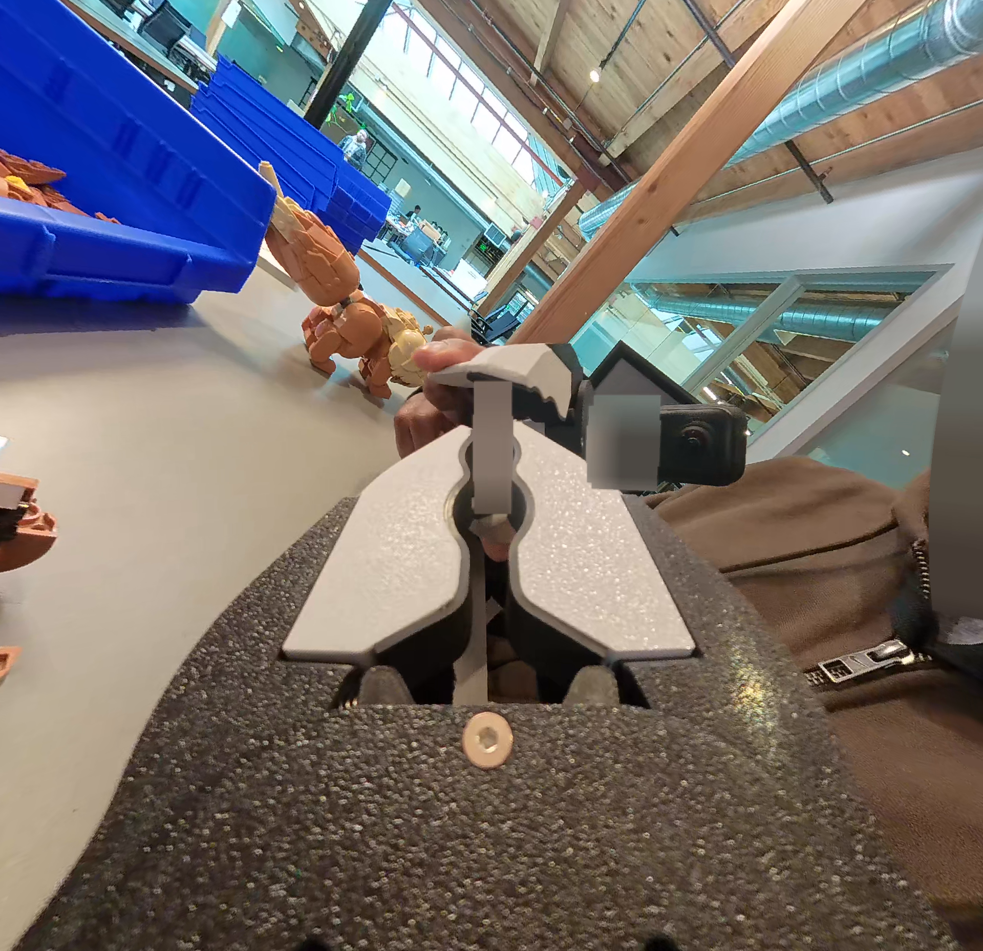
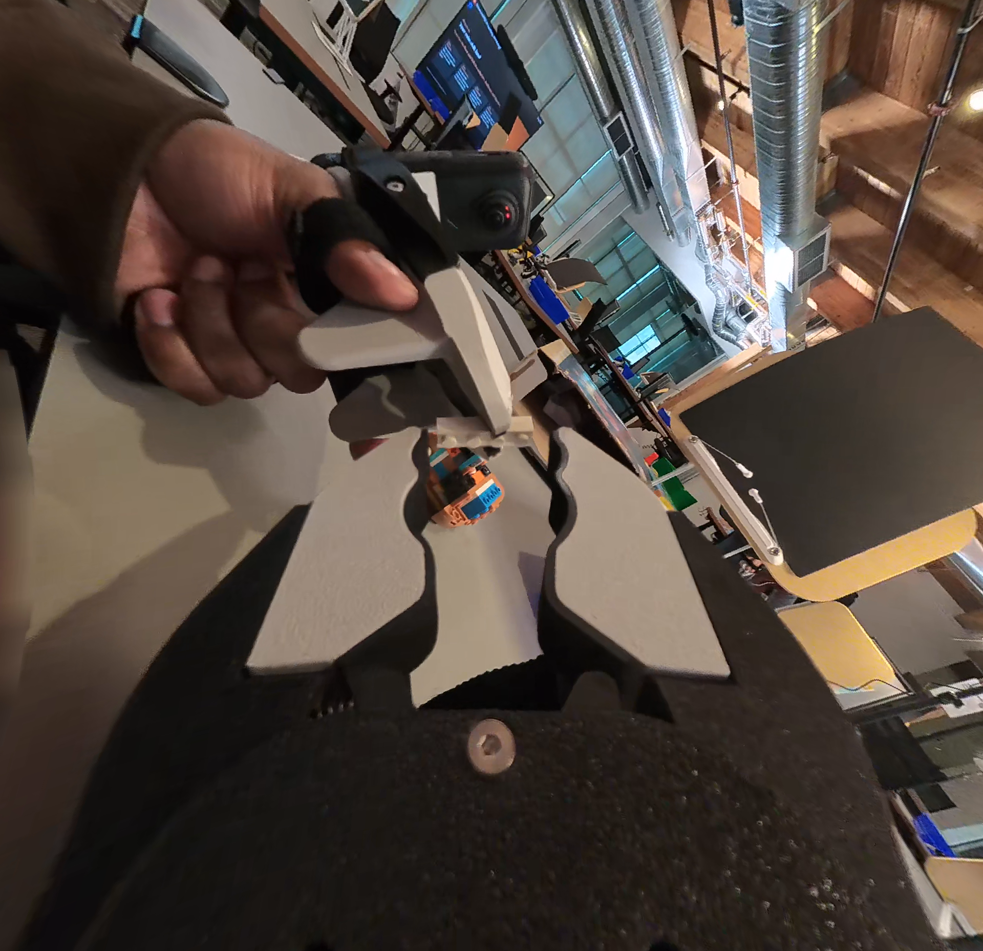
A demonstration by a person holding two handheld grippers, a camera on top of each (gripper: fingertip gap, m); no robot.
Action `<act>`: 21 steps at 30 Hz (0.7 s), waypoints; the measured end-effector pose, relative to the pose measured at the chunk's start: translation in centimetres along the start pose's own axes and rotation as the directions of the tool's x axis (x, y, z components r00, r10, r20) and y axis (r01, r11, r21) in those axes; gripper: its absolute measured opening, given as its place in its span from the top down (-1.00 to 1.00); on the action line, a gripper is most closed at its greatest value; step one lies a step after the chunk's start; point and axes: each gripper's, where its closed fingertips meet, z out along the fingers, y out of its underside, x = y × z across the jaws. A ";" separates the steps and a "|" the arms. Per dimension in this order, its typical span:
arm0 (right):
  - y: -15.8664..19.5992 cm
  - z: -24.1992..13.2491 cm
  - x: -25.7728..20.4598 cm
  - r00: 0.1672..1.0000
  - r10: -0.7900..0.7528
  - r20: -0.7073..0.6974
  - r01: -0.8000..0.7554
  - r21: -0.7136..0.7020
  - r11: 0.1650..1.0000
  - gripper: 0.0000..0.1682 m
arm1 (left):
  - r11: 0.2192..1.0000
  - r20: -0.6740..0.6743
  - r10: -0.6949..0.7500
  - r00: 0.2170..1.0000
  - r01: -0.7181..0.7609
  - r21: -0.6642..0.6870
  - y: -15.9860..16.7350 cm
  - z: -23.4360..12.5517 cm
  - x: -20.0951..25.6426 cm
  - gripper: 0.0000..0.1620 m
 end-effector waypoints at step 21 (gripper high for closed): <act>-0.5 -0.9 -0.6 0.996 0.073 0.060 -0.076 0.033 0.997 0.62 | 0.999 -0.015 -0.004 1.000 0.004 -0.039 0.7 0.1 0.3 0.91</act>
